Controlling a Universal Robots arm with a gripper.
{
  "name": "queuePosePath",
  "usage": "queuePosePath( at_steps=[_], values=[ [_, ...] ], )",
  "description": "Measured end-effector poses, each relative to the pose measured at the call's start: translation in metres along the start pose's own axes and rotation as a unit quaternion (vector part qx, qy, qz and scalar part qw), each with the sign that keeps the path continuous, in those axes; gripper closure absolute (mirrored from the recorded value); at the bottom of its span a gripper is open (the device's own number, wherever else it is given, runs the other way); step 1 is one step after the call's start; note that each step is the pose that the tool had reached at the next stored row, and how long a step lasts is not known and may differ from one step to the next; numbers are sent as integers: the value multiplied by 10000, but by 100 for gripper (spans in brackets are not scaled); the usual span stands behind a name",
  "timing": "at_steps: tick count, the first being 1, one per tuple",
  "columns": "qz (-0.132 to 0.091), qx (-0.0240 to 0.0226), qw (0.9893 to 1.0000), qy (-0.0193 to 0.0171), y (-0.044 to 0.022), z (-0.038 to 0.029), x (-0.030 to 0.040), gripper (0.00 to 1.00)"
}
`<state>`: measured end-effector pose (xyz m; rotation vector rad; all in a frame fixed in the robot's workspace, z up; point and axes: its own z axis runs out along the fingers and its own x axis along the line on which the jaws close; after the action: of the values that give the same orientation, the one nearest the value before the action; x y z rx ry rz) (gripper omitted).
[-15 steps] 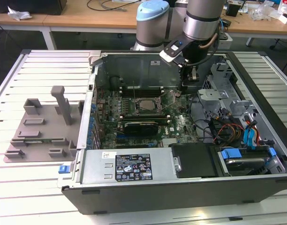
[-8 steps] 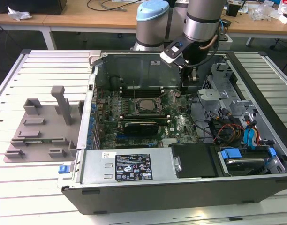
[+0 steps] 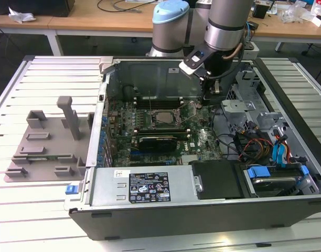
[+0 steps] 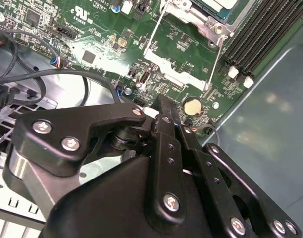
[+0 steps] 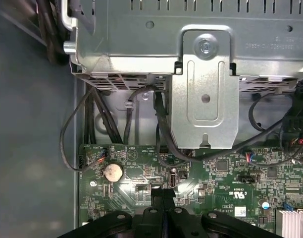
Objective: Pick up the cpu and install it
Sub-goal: 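Close the cpu cover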
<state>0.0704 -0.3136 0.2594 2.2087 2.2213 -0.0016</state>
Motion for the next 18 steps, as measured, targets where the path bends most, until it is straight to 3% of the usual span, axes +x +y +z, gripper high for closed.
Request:
queuePosePath(
  at_steps=[9, 18],
  values=[
    [0, 0, 10000, 0, -1, 125, 1, 89],
    [0, 0, 10000, 0, -2, 204, 2, 89]
  ],
)
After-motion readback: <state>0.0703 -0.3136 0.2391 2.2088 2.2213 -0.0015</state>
